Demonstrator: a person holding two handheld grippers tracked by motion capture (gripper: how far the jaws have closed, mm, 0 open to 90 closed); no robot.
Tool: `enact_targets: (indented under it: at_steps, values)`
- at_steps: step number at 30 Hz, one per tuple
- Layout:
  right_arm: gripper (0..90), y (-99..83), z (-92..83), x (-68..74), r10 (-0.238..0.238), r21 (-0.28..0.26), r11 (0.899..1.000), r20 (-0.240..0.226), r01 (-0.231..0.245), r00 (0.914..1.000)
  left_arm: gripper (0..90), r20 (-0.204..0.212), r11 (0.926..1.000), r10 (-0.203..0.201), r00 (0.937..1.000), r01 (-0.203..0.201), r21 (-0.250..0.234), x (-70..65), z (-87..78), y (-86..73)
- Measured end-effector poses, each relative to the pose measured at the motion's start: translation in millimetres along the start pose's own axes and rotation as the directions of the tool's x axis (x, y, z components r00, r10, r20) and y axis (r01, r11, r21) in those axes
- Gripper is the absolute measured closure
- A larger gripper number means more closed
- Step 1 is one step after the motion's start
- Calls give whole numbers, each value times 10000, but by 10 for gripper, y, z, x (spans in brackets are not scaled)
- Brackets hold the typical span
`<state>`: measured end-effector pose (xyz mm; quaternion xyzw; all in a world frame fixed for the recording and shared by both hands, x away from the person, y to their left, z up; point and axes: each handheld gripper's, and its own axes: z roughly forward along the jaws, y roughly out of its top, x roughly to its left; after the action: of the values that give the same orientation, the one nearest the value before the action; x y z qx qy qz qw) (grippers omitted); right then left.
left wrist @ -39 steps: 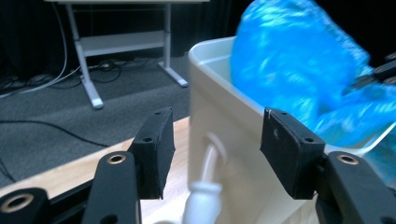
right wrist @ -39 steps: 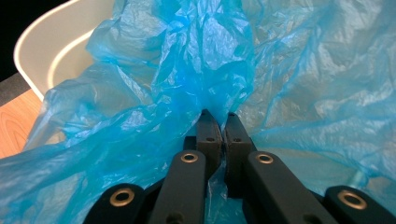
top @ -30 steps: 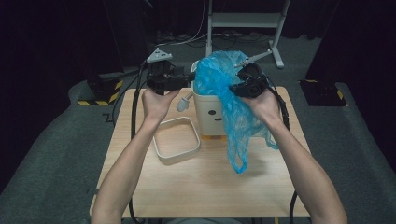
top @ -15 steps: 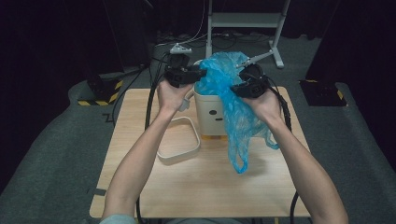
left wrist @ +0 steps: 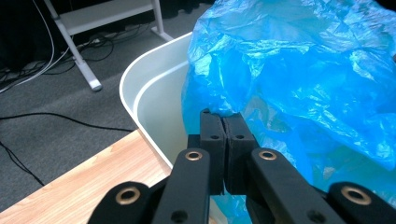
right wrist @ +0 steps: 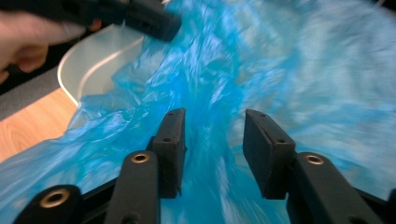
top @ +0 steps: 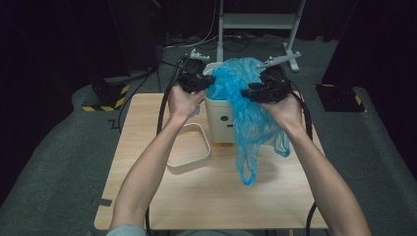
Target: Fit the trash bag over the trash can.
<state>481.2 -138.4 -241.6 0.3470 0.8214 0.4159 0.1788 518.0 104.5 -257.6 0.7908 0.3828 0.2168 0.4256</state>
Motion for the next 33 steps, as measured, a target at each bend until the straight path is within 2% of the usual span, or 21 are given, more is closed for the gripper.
enact_targets:
  at_steps: [4, 5, 6, 7, 8, 11, 12, 14, 16, 17, 19, 20, 21, 23, 24, 25, 28, 33]
  values:
    - [551, -10, -133, -48, 155, -370, 9992, 233, -147, 9996, 885, -48, 9999, 38, 10000, -38, 101, -6, 20, -2]
    - [542, -21, -223, -76, 256, -629, 9978, 480, -225, 9985, 885, -83, 9999, 30, 10000, -29, 147, -5, 33, -5]
    - [542, -21, -223, -76, 256, -629, 9978, 480, -225, 9985, 885, -83, 9999, 30, 10000, -29, 147, -5, 33, -5]
    - [533, -37, -295, -118, 353, -771, 9966, 827, -289, 9959, 885, -104, 9997, 57, 9999, -54, 225, -8, 47, -8]
    - [530, -48, -317, -149, 482, -798, 9960, 897, -411, 9948, 885, -132, 9998, 71, 9999, -68, 212, -11, 49, -9]
    - [526, -75, -332, -216, 776, -792, 9944, 927, -703, 9927, 881, -27, 9998, -10, 10000, 10, 207, -11, 50, -7]
    - [527, -103, -315, -277, 1079, -754, 9920, 830, -1017, 9907, 865, 99, 9997, -155, 9998, 153, 175, -2, 45, -9]
    - [530, -120, -299, -305, 1214, -751, 9904, 747, -1158, 9898, 853, 69, 9997, -171, 9998, 170, 169, 2, 44, -11]
    - [569, -166, -226, -358, 1455, -555, 9883, 688, -1418, 9870, 835, 203, 9995, -291, 9994, 289, 119, 15, 39, -18]
    - [569, -166, -226, -358, 1455, -555, 9883, 688, -1418, 9870, 831, 203, 9995, -291, 9994, 289, 119, 15, 39, -18]
    - [626, -196, -179, -377, 1498, -528, 9877, 535, -1470, 9873, 820, 362, 9995, -322, 9988, 319, 67, 15, 34, -20]
    - [699, -200, -172, -371, 1506, -521, 9876, 418, -1484, 9877, 774, 633, 9995, -314, 9975, 319, -59, 4, 18, -17]
    - [731, -195, -173, -357, 1381, -516, 9894, 493, -1356, 9892, 725, 716, 9992, -338, 9969, 352, -188, -13, -6, -13]
    - [778, -184, -182, -320, 1148, -474, 9926, 630, -1119, 9914, 512, 562, 9988, -317, 9979, 337, -358, -48, -68, 16]
    - [801, -178, -188, -304, 1044, -504, 9936, 704, -1010, 9920, 475, 562, 9988, -317, 9979, 337, -358, -48, -68, 16]
    - [827, -171, -199, -290, 956, -546, 9943, 813, -913, 9921, 436, 511, 9989, -151, 9986, 174, -446, -84, -119, 35]
    - [894, -139, -239, -261, 745, -641, 9956, 1005, -682, 9921, 382, 438, 9983, -13, 9990, 39, -582, -131, -175, 54]
    - [898, -71, -263, -200, 459, -655, 9971, 1011, -394, 9938, 357, 639, 9941, -245, 9977, 311, -1043, -153, -238, 81]
